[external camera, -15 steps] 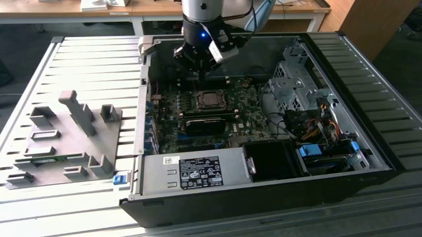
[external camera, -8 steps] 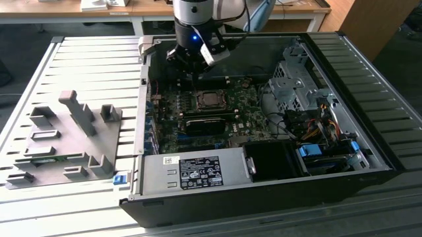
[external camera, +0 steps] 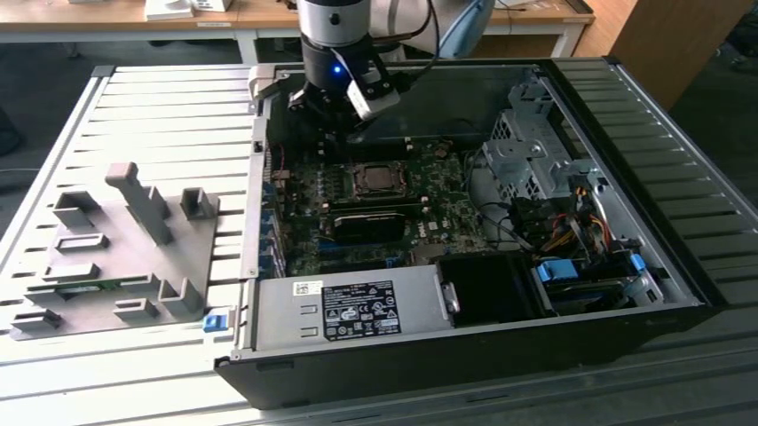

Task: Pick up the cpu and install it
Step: 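Install the first cpu locking lever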

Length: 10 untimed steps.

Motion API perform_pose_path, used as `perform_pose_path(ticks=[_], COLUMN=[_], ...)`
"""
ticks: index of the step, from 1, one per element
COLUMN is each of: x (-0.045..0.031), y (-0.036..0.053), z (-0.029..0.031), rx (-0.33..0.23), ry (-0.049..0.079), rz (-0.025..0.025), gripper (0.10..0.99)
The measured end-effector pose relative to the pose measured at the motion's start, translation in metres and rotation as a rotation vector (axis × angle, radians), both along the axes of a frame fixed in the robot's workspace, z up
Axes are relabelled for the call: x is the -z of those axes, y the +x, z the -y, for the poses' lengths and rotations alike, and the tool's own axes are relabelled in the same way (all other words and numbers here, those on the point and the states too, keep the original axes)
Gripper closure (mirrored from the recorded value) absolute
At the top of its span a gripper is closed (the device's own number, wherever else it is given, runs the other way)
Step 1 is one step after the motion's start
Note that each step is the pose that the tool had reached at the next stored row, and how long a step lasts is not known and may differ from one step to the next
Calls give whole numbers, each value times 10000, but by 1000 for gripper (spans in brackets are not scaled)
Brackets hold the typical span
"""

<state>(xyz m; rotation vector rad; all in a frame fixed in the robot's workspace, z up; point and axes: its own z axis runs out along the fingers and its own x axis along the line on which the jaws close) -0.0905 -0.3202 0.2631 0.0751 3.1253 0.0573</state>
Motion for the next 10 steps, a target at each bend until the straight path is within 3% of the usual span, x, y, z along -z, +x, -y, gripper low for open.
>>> perform_pose_path(ticks=[10], x=[44], y=[-40], z=[-155], rx=[-1], ry=[0], rz=[0], gripper=[980])
